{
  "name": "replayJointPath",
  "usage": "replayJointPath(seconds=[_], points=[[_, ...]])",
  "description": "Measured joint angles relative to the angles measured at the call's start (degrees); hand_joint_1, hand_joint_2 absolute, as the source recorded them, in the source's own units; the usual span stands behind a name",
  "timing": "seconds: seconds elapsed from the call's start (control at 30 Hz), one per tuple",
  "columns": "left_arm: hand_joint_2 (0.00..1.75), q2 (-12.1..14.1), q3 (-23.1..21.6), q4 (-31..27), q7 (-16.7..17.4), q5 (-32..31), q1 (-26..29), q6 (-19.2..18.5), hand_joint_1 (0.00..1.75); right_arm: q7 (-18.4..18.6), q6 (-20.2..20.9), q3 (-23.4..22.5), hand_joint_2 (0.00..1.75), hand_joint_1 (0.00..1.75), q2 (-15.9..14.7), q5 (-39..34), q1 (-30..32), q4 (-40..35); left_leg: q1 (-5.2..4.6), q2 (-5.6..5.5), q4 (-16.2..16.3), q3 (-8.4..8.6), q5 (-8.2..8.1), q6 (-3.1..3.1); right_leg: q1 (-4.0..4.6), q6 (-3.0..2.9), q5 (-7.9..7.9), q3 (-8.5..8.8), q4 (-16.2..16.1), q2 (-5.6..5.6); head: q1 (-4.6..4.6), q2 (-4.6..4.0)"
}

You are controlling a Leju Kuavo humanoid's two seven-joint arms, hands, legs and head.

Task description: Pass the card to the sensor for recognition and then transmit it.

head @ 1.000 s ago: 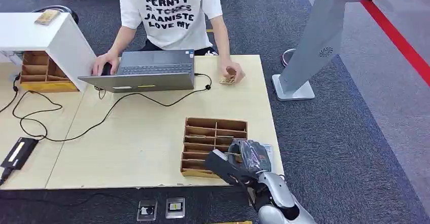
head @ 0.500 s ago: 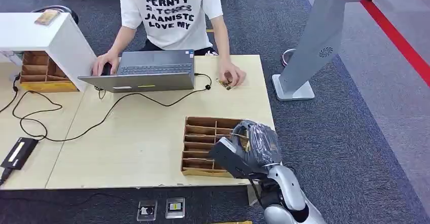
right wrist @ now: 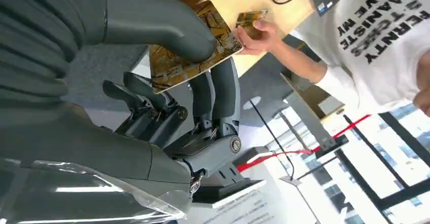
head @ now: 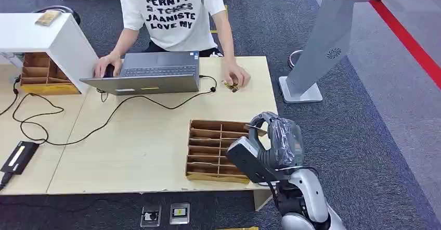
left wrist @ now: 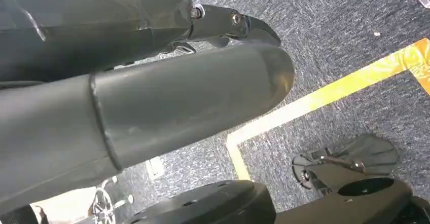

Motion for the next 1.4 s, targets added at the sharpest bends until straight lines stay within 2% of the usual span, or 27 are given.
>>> replayJointPath(seconds=[0.2, 0.4, 0.83, 1.1, 1.4], points=[[0.0, -0.1, 0.0, 0.0, 0.0, 0.0, -0.1, -0.1, 0.0, -1.6, 0.3, 0.1, 1.75, 1.75, 0.0, 0.8, -0.5, -1.3, 0.0, 0.0, 0.0, -0.02, 0.0, 0.0, 0.0, 0.0, 0.0, 0.0, 0.0, 0.0, 0.0, 0.0], [0.0, -0.3, 0.0, 0.0, 0.0, -0.5, -0.3, -0.2, 0.0, -4.1, 1.9, 0.5, 1.75, 1.75, 0.7, 1.1, -3.8, -1.7, 0.0, 0.0, 0.0, -0.01, 0.01, 0.0, 0.0, 0.01, 0.01, 0.01, 0.0, -0.02, -0.02, 0.0], [0.0, -0.9, 0.0, 0.0, 0.5, -1.3, -1.1, -0.5, 0.0, -9.7, 3.0, 2.2, 1.75, 1.75, 3.8, -3.8, -11.3, -0.4, 0.0, -0.04, 0.0, -0.05, 0.02, 0.01, 0.0, 0.01, 0.01, 0.03, 0.0, -0.09, 0.0, 0.0], [0.0, -1.0, 0.0, 0.0, 1.2, -1.3, -1.5, -0.5, 0.0, -13.1, 3.2, 4.2, 1.75, 1.75, 7.8, -7.1, -17.9, 6.2, 0.01, -0.06, 0.0, -0.05, 0.05, -0.01, 0.01, 0.01, 0.02, 0.03, 0.0, -0.07, -0.02, 0.0], [0.0, -1.1, 0.0, 0.0, 1.6, -1.2, -1.8, -0.5, 0.0, -15.2, 3.0, 5.7, 1.75, 1.75, 12.1, -8.9, -22.9, 15.0, 0.01, -0.09, 0.0, -0.09, 0.05, -0.01, 0.0, 0.01, 0.02, 0.03, 0.0, -0.11, 0.02, 0.0]])
